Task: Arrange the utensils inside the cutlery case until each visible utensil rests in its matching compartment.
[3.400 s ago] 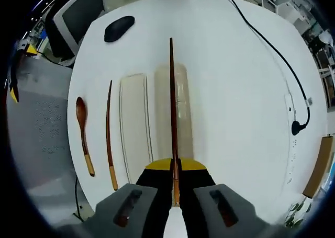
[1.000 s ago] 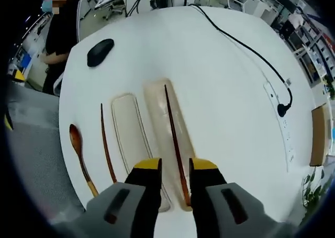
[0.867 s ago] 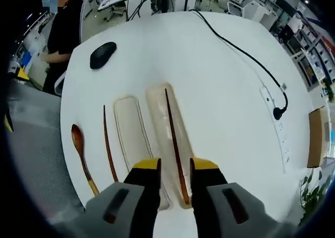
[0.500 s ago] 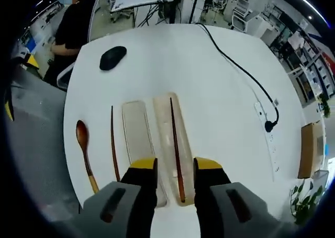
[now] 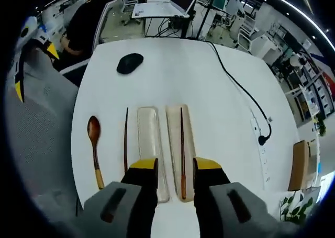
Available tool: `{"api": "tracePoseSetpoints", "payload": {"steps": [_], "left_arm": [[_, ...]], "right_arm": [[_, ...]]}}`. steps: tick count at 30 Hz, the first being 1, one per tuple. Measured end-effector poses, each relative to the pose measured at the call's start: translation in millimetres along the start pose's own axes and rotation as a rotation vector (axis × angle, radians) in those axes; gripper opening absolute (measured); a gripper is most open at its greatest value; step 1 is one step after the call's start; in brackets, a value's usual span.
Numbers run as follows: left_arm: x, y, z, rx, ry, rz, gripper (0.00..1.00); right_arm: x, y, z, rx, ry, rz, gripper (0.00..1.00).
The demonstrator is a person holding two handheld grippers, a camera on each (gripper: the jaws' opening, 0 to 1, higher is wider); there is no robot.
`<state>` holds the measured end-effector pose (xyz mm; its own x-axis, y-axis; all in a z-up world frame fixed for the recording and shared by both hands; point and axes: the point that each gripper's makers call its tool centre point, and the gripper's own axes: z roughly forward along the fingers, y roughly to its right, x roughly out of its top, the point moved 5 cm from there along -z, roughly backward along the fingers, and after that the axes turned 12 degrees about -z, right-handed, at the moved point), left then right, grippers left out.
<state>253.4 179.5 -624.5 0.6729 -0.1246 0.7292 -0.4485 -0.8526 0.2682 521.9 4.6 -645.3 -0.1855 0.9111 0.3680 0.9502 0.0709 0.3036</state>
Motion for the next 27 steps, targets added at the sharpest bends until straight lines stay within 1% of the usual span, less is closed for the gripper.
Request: {"api": "tracePoseSetpoints", "payload": {"steps": [2,4,8,12,16,19,22,27], "left_arm": [[0.1,-0.2,-1,0.006,0.000,0.001,0.82],[0.4,0.5,-1,0.004,0.002,0.002,0.82],[-0.5,1.0,-1,0.006,0.002,0.004,0.82],[-1.7,2.5,-1,0.005,0.002,0.000,0.81],[-3.0,1.7,-1,0.009,-0.004,-0.001,0.81],[-3.9,0.6,0,0.010,-0.008,-0.002,0.81],[-3.8,0.1,0,0.014,-0.009,-0.002,0.81],[-3.4,-0.7,0,0.017,-0.006,-0.005,0.80]], "right_arm": [[1.0,-3,-3,0.004,0.014,-0.008,0.23],[2.7,-7,-4,0.013,0.033,0.009,0.22],[3.5,-15,-8,0.011,0.032,0.009,0.19],[5.2,-22,-10,0.017,0.045,0.002,0.17],[5.4,-29,-10,0.026,0.051,0.003,0.16],[3.1,-34,-7,0.035,0.050,0.021,0.16],[0.0,-40,-5,0.041,0.041,0.020,0.15],[0.1,-43,-9,0.038,0.037,0.020,0.15]]}}
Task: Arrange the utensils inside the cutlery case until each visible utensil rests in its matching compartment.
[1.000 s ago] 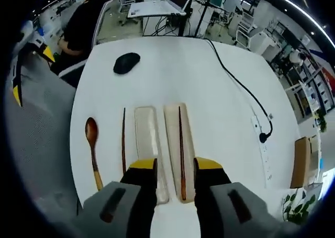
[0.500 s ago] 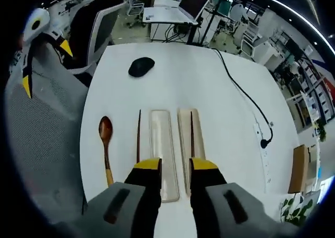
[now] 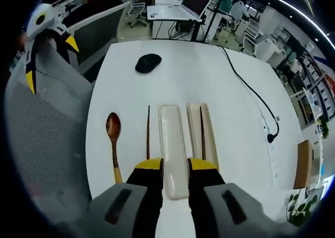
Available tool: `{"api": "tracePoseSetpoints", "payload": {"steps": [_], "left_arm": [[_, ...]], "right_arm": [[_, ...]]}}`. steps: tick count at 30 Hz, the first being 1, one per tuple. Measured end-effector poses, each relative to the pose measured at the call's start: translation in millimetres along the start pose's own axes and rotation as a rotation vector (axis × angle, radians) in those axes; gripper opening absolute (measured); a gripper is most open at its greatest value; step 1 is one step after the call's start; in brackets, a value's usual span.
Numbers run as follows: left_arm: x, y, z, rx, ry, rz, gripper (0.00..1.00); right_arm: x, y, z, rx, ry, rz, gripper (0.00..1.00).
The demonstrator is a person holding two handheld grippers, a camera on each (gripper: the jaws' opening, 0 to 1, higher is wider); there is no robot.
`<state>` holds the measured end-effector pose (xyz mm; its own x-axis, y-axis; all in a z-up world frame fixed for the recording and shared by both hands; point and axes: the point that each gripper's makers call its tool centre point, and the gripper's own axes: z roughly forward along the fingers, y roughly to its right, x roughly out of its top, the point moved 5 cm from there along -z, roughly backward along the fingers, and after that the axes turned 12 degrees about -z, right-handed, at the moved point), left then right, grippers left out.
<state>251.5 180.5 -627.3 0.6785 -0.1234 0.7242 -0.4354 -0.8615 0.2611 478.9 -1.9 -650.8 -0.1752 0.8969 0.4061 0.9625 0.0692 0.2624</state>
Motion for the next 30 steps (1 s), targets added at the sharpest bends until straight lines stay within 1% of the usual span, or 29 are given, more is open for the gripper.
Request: {"api": "tracePoseSetpoints", "payload": {"steps": [3,5,10,12,13,14,16,19,26,30], "left_arm": [[-0.1,-0.4,1,-0.001,-0.004,-0.002,0.80],[-0.5,-0.1,0,0.000,-0.006,-0.001,0.80],[-1.0,-0.5,0,0.004,-0.008,-0.006,0.80],[-1.3,-0.7,0,0.005,-0.010,-0.007,0.80],[-1.1,-0.8,0,0.006,-0.008,-0.008,0.80],[-1.1,-0.9,0,0.006,-0.009,-0.008,0.80],[-1.4,-1.1,1,0.005,-0.015,-0.006,0.80],[-1.2,-1.4,2,0.005,-0.019,-0.007,0.80],[0.6,-3.3,3,0.009,-0.020,-0.011,0.80],[1.5,-3.8,3,0.011,-0.021,-0.009,0.79]], "right_arm": [[0.5,3,-3,-0.012,0.003,0.002,0.14],[0.2,4,-3,-0.012,0.009,0.019,0.14],[-4.0,-4,7,0.009,0.010,0.055,0.14],[-5.5,-7,11,0.016,0.008,0.065,0.15],[-2.4,-15,16,0.041,0.038,0.108,0.15],[-0.8,-16,17,0.044,0.053,0.116,0.16],[0.0,-19,20,0.035,0.052,0.103,0.15],[-3.4,-21,27,0.038,0.015,0.066,0.14],[-11.9,-25,36,0.044,-0.009,0.049,0.10],[-17.9,-33,45,0.053,-0.018,0.069,0.10]]}}
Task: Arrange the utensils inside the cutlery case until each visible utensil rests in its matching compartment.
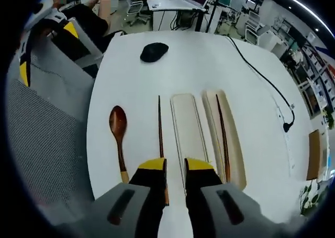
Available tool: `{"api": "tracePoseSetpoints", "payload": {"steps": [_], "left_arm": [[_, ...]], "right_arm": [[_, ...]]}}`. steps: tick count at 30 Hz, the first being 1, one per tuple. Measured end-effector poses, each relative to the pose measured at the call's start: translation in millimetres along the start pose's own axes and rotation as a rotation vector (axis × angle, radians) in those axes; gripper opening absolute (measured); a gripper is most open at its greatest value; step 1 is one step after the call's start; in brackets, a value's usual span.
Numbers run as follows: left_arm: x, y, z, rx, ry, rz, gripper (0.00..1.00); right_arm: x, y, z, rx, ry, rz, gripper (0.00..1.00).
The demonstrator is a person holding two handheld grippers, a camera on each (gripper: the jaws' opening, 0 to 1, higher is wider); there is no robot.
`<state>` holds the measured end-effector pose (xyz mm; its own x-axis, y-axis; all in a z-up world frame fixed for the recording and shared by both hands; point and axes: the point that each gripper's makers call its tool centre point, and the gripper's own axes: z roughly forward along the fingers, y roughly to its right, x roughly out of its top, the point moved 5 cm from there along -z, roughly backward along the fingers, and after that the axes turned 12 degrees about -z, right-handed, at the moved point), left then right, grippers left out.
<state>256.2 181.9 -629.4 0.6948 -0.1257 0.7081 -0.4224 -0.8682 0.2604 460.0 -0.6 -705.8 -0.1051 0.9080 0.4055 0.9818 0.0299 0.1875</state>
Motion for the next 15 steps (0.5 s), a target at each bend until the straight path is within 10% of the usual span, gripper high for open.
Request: {"api": "tracePoseSetpoints", "payload": {"steps": [15], "left_arm": [[2.5,-2.0,0,0.012,0.005,-0.009,0.79]], "right_arm": [[-12.8,-15,23,0.045,-0.016,0.057,0.08]]}}
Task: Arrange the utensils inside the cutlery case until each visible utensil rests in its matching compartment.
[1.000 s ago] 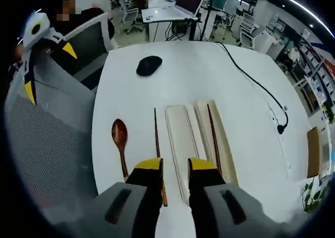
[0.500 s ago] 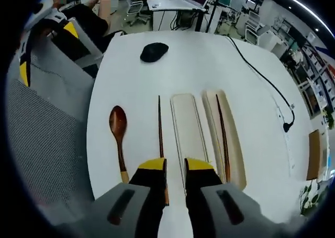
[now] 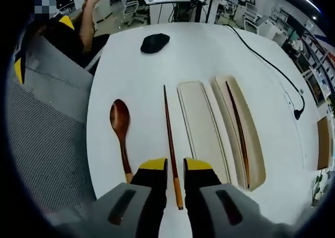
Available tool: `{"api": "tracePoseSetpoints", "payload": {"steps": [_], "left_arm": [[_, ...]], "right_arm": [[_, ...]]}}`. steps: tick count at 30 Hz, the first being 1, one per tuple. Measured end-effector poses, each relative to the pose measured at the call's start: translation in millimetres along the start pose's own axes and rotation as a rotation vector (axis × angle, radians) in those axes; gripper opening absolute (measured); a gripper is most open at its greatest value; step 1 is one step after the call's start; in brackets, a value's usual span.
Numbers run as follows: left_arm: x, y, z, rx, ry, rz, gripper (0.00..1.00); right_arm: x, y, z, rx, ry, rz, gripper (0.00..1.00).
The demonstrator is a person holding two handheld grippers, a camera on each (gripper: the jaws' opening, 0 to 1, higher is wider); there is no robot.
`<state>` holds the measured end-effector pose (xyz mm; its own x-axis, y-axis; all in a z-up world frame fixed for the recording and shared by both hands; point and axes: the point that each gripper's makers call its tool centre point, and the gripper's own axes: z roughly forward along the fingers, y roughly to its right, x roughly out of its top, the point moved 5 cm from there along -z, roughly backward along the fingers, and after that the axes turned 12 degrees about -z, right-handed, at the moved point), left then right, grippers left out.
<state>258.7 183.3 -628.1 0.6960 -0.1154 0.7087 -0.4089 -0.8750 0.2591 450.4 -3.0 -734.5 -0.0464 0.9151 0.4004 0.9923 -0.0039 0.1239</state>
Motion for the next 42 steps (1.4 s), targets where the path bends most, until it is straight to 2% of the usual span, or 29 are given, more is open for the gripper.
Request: {"api": "tracePoseSetpoints", "payload": {"steps": [8,24,42], "left_arm": [[1.1,1.9,-2,0.001,0.006,-0.006,0.78],[2.9,-1.3,-2,0.010,0.012,-0.013,0.77],[3.6,-4.2,-1,0.014,0.018,-0.018,0.77]], "right_arm": [[-8.7,-4,10,0.015,-0.029,0.002,0.08],[-10.6,-7,26,0.032,-0.075,-0.029,0.08],[-11.6,-8,34,0.056,-0.103,-0.045,0.07]]}}
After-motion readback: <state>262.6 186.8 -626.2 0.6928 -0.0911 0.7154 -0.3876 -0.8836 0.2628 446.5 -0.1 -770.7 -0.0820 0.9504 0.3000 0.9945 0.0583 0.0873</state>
